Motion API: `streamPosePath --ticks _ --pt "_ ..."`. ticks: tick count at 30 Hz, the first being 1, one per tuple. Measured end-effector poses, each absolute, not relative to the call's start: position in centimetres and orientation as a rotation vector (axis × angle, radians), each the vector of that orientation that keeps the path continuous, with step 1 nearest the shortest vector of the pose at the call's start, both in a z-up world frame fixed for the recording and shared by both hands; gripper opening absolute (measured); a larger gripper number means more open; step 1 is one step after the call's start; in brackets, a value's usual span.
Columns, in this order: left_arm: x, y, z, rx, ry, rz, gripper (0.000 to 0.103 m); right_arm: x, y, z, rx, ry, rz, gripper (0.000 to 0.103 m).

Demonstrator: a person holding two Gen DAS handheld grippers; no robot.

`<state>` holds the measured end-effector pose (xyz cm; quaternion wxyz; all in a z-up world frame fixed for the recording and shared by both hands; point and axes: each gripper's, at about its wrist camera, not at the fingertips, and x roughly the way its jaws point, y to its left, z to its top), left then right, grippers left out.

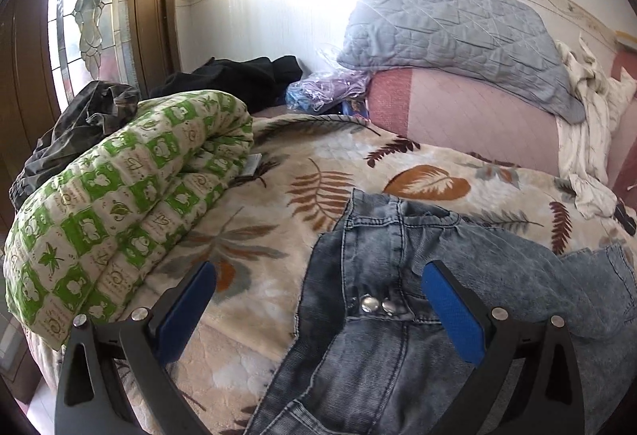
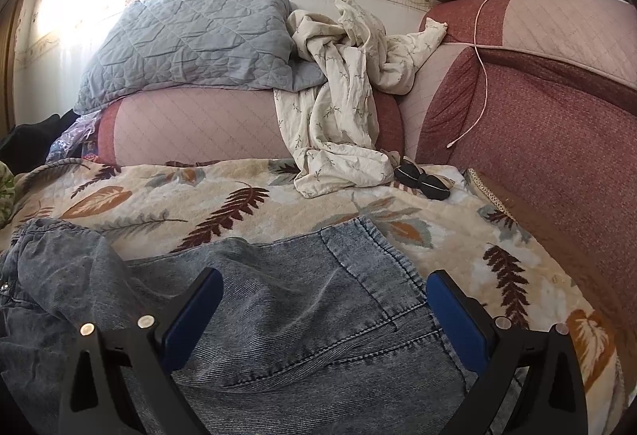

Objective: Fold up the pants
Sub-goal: 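Move both grippers over the blue jeans toward the waistband and leg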

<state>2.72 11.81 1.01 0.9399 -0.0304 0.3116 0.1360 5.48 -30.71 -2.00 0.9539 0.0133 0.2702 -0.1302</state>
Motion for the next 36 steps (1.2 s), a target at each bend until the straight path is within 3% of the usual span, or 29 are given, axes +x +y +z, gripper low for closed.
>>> streamPosePath --ticks 36 --pt "3.0 7.8 -0.6 0.038 0.671 0.189 0.103 5.7 -30.4 -2.4 0.024 0.573 -0.255 0.103"
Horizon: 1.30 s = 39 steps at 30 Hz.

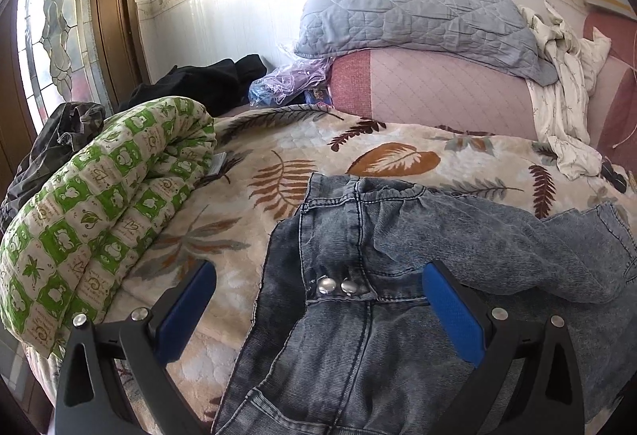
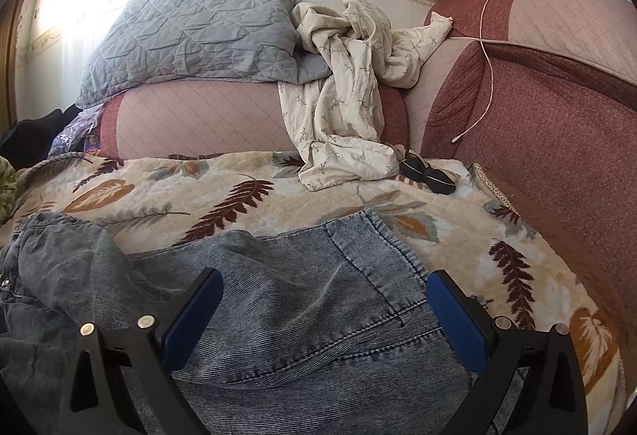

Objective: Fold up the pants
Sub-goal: 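Move both grippers over the blue jeans toward the waistband and leg, then close the left gripper on the waistband while the right gripper grasps a leg hem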

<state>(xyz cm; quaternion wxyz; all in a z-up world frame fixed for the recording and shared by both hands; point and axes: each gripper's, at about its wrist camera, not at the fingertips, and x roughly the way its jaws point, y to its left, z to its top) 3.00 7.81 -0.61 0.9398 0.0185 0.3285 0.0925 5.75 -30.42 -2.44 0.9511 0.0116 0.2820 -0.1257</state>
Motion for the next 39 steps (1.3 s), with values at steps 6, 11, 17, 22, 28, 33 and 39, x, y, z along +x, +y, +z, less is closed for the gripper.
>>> streamPosePath --ticks 6,11,17,22,28,33,39 --pt "3.2 7.6 -0.7 0.035 0.681 0.177 0.103 5.8 -30.3 -2.5 0.024 0.575 -0.249 0.103" --pt "5.6 8.4 -0.6 -0.028 0.765 0.118 0.103 7.7 -30.9 -1.7 0.018 0.587 -0.177 0.103" --pt "11.8 10.0 -0.3 -0.042 0.839 0.124 0.103 13.1 -33.0 -1.3 0.032 0.677 -0.048 0.103" --pt "16.6 11.9 -1.7 -0.093 0.901 0.147 0.103 17.6 -36.5 -1.1 0.139 0.715 -0.046 0.103" --pt "18.9 13.7 -2.9 -0.132 0.929 0.141 0.103 22.3 -38.5 -3.3 0.257 0.824 -0.016 0.103" --pt "19.9 15.3 -3.8 -0.158 0.96 0.147 0.103 23.8 -39.4 -4.9 0.234 0.871 -0.067 0.103" --pt "20.2 16.7 -4.3 -0.193 0.957 0.143 0.103 22.7 -43.7 -3.7 0.319 0.822 -0.167 0.103"
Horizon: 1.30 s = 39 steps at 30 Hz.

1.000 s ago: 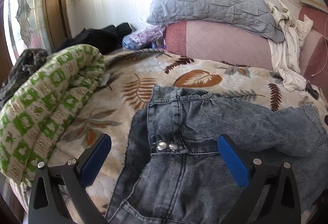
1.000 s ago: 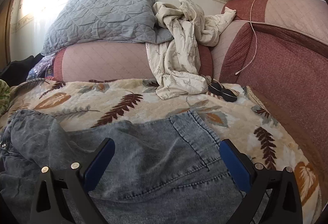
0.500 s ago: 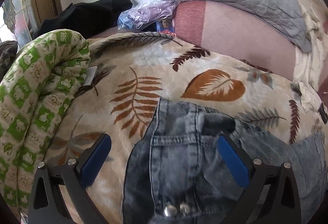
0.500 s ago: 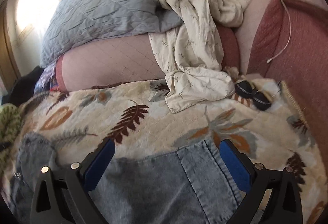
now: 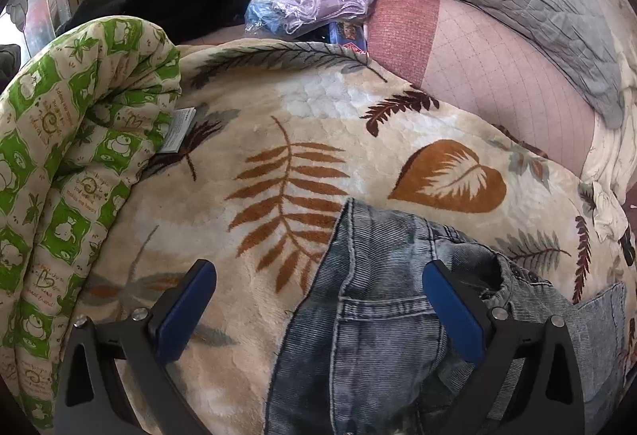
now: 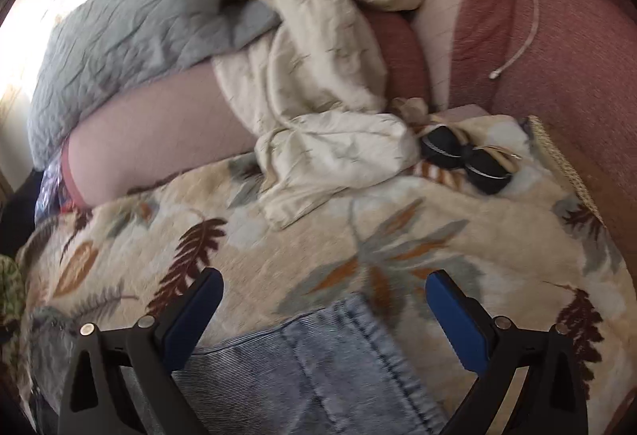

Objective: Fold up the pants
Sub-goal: 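Close the left gripper on the waistband while the right gripper grasps a leg hem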

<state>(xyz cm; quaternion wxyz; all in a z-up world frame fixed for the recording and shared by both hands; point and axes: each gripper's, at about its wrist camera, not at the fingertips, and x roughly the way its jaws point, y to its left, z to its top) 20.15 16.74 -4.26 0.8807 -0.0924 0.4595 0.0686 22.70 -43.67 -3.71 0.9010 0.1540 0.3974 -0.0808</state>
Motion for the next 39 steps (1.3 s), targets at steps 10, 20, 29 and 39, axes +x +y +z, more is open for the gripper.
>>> streamPosePath --ticks 10,20,29,39 --pt "20.8 17.0 -5.4 -0.223 0.987 0.088 0.103 23.6 -45.3 -7.9 0.394 0.947 -0.195 0.099" --pt "22.2 18.6 -6.6 -0.321 1.008 0.079 0.081 24.2 -42.0 -9.8 0.278 0.994 -0.228 0.074" --pt "23.1 17.9 -8.0 -0.388 1.046 0.011 0.053 23.9 -40.7 -9.3 0.27 0.998 -0.186 0.042" --pt "22.9 16.9 -7.3 -0.389 0.976 -0.063 0.008 24.0 -40.5 -9.2 0.337 0.968 -0.157 0.023"
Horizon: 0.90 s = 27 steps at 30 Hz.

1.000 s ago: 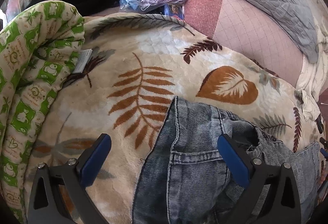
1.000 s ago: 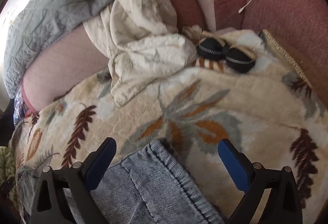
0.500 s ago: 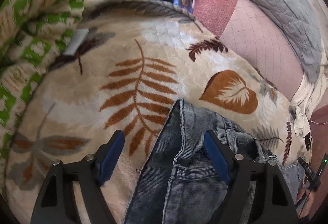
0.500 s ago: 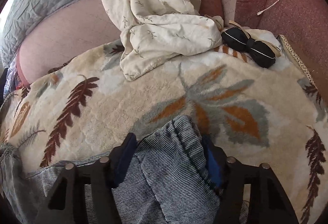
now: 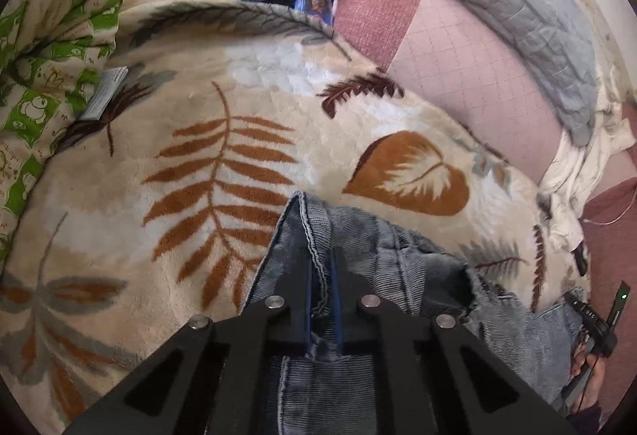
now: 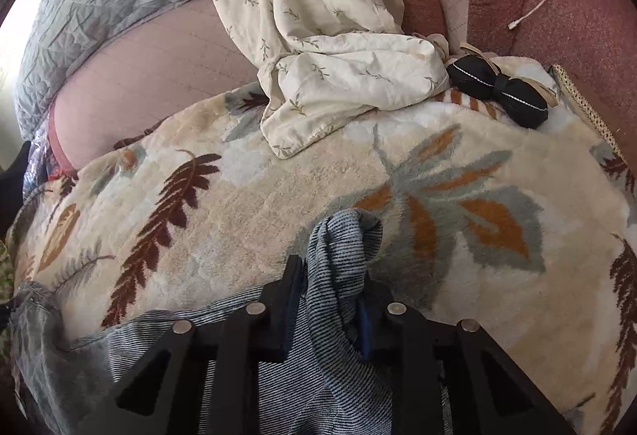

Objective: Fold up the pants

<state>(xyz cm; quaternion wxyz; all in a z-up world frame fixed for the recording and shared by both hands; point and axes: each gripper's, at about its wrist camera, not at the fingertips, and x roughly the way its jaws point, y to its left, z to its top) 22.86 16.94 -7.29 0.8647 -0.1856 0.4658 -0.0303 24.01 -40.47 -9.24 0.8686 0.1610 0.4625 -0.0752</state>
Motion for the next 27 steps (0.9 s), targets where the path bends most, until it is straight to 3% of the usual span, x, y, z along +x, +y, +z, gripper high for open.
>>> streamPosePath --ticks 5,14,18,20,22,27 --pt "22.2 17.0 -5.9 -0.428 0.929 -0.101 0.007 23.5 -40.8 -8.4 0.387 0.939 -0.133 0.017" --pt "20.6 16.6 -3.0 -0.415 0.855 -0.112 0.006 21.6 -41.1 -5.3 0.465 0.85 -0.093 0.015" --pt "21.0 18.0 -4.1 -0.439 0.894 -0.028 0.007 21.2 -41.0 -5.5 0.465 0.851 -0.109 0.015" --pt "21.6 18.7 -5.2 -0.474 0.932 -0.008 0.021 21.3 -41.2 -5.9 0.469 0.863 -0.115 0.015" --pt "21.9 19.1 -5.9 -0.514 0.933 -0.006 0.061 21.5 -41.2 -6.4 0.463 0.873 -0.119 0.015" --pt "22.6 19.0 -6.5 -0.55 0.903 -0.044 0.065 21.9 -41.0 -7.2 0.449 0.891 -0.122 0.015"
